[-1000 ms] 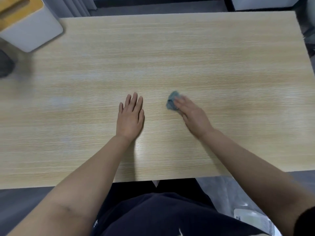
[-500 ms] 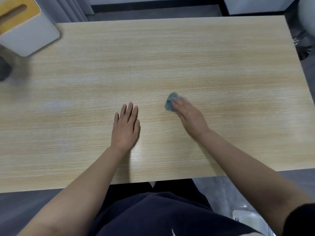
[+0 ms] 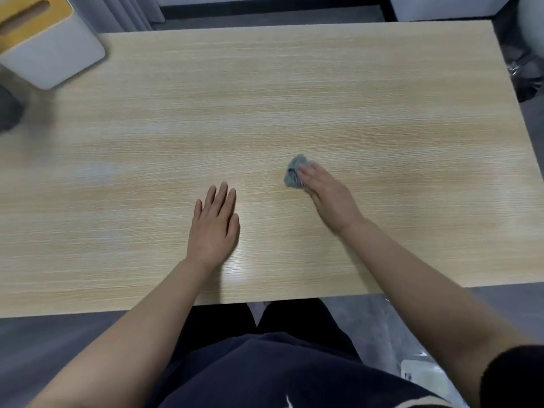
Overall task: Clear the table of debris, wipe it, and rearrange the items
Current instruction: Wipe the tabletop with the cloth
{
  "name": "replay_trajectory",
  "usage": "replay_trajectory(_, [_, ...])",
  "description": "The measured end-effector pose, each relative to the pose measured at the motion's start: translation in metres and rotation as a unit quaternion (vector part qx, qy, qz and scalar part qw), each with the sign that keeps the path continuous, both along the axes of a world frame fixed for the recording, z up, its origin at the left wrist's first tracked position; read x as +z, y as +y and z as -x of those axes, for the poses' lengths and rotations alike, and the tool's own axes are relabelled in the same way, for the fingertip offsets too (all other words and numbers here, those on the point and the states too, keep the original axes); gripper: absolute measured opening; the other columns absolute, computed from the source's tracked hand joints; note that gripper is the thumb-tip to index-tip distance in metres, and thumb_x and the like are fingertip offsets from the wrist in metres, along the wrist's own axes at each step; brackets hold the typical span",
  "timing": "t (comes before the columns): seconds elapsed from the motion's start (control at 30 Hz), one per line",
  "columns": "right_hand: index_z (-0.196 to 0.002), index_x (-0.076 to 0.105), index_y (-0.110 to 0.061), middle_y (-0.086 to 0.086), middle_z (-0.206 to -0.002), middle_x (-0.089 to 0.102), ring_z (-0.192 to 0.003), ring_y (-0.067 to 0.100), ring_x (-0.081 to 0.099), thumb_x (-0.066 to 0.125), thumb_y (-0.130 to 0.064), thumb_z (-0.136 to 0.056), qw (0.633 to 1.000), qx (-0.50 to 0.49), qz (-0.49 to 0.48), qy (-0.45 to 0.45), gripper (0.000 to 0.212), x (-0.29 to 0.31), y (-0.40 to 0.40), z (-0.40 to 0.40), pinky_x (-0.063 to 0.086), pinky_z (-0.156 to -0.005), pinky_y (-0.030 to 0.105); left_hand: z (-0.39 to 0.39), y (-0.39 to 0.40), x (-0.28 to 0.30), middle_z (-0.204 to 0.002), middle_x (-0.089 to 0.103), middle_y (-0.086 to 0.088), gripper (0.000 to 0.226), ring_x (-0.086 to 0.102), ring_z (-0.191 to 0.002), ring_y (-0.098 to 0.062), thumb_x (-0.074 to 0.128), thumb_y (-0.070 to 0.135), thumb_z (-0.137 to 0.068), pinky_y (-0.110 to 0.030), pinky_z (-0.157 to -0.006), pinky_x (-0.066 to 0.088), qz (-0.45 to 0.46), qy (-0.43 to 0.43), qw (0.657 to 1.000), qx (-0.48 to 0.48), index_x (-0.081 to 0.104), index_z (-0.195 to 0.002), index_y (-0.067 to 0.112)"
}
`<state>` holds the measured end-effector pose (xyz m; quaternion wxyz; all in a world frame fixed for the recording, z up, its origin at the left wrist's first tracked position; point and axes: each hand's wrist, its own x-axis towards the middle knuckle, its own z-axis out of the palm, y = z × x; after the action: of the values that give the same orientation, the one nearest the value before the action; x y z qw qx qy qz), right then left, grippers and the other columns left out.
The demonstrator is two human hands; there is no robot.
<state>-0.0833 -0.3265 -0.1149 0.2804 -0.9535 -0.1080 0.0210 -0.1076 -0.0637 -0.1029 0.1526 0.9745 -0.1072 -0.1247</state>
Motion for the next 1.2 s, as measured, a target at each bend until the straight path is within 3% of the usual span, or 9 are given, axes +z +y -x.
replay_trajectory(0.17, [-0.13, 0.052, -0.008, 0.009, -0.135, 0.053, -0.127, 0.028, 0.046, 0.061, 0.006, -0.082, 0.991, 0.128, -0.027, -0.038, 0.05, -0.01, 0.022, 0.089, 0.035, -0.108, 0.033, 0.018, 0.003, 0.0, -0.157, 0.011, 0.0, 0.063, 0.0, -0.145, -0.016, 0.013, 0.038, -0.091, -0.039, -0.115, 0.0, 0.007, 0.002, 1.0, 0.006, 0.022, -0.149, 0.015])
replay_trajectory(0.27, [-0.137, 0.042, -0.018, 0.005, -0.141, 0.047, -0.131, 0.026, 0.042, 0.054, -0.004, -0.091, 0.969, 0.248, 0.002, -0.011, 0.05, -0.013, 0.003, 0.085, 0.039, -0.105, 0.04, 0.02, 0.005, 0.001, -0.158, 0.01, 0.0, 0.066, 0.0, -0.145, -0.017, 0.01, 0.041, -0.09, -0.04, -0.116, 0.002, 0.007, 0.008, 1.0, 0.001, 0.021, -0.149, 0.016])
replay_trajectory(0.37, [-0.141, 0.039, -0.018, 0.002, -0.147, 0.038, -0.139, 0.018, 0.027, 0.043, -0.006, -0.095, 0.991, 0.129, 0.023, 0.034, 0.047, -0.006, -0.019, 0.04, 0.028, -0.113, 0.039, 0.017, 0.009, 0.002, -0.158, 0.007, 0.001, 0.066, -0.002, -0.145, -0.016, 0.009, 0.043, -0.09, -0.039, -0.116, 0.001, 0.007, 0.013, 1.0, -0.014, 0.019, -0.15, 0.017])
replay_trajectory(0.53, [-0.137, 0.044, -0.012, 0.003, -0.146, 0.038, -0.14, 0.021, 0.027, 0.048, -0.008, -0.096, 0.997, -0.071, -0.001, 0.022, 0.042, -0.001, -0.003, 0.031, 0.02, -0.115, 0.026, 0.016, 0.017, 0.004, -0.158, 0.003, 0.001, 0.061, -0.004, -0.145, -0.016, 0.017, 0.038, -0.093, -0.037, -0.116, 0.0, 0.003, 0.028, 0.998, -0.049, 0.016, -0.15, 0.018])
replay_trajectory(0.67, [-0.139, 0.039, -0.013, 0.009, -0.141, 0.046, -0.132, 0.029, 0.041, 0.05, -0.005, -0.092, 0.999, 0.002, -0.006, -0.033, 0.05, -0.001, 0.035, 0.104, 0.032, -0.108, 0.039, 0.026, 0.028, 0.002, -0.158, 0.006, 0.001, 0.062, -0.002, -0.145, -0.015, 0.013, 0.04, -0.092, -0.036, -0.116, 0.001, -0.006, 0.016, 0.998, -0.068, 0.019, -0.149, 0.017])
replay_trajectory(0.73, [-0.135, 0.04, -0.014, 0.01, -0.136, 0.052, -0.128, 0.028, 0.045, 0.049, -0.008, -0.09, 0.993, 0.106, -0.001, -0.059, 0.047, -0.005, 0.041, 0.137, 0.037, -0.104, 0.035, 0.033, 0.031, 0.002, -0.158, 0.006, 0.002, 0.061, -0.004, -0.144, -0.013, 0.015, 0.039, -0.092, -0.035, -0.115, -0.002, -0.009, 0.019, 0.997, -0.068, 0.018, -0.149, 0.018])
replay_trajectory(0.87, [-0.133, 0.043, -0.018, 0.006, -0.136, 0.052, -0.124, 0.031, 0.05, 0.069, 0.004, -0.077, 0.965, 0.252, 0.04, -0.053, 0.066, -0.002, 0.016, 0.12, 0.049, -0.092, 0.038, 0.044, 0.037, 0.001, -0.157, 0.005, 0.002, 0.067, -0.006, -0.143, -0.011, 0.006, 0.045, -0.089, -0.036, -0.115, -0.002, -0.01, 0.017, 0.997, -0.076, 0.017, -0.149, 0.018])
replay_trajectory(1.1, [-0.135, 0.047, -0.009, 0.006, -0.143, 0.044, -0.136, 0.026, 0.033, 0.052, -0.003, -0.093, 0.999, -0.046, 0.007, -0.006, 0.043, -0.001, 0.03, 0.098, 0.035, -0.109, 0.046, 0.061, 0.042, 0.003, -0.158, 0.008, 0.0, 0.065, -0.001, -0.146, -0.018, 0.009, 0.042, -0.09, -0.038, -0.115, 0.0, -0.005, 0.019, 0.997, -0.075, 0.02, -0.149, 0.017])
replay_trajectory(1.2, [-0.135, 0.047, -0.008, 0.01, -0.14, 0.048, -0.132, 0.03, 0.039, 0.059, 0.003, -0.085, 0.998, 0.022, -0.003, -0.051, 0.053, -0.009, 0.051, 0.146, 0.032, -0.107, 0.045, 0.064, 0.048, 0.001, -0.158, 0.002, 0.001, 0.072, -0.006, -0.144, -0.015, 0.0, 0.047, -0.085, -0.036, -0.115, -0.002, -0.011, 0.028, 0.995, -0.09, 0.015, -0.15, 0.019])
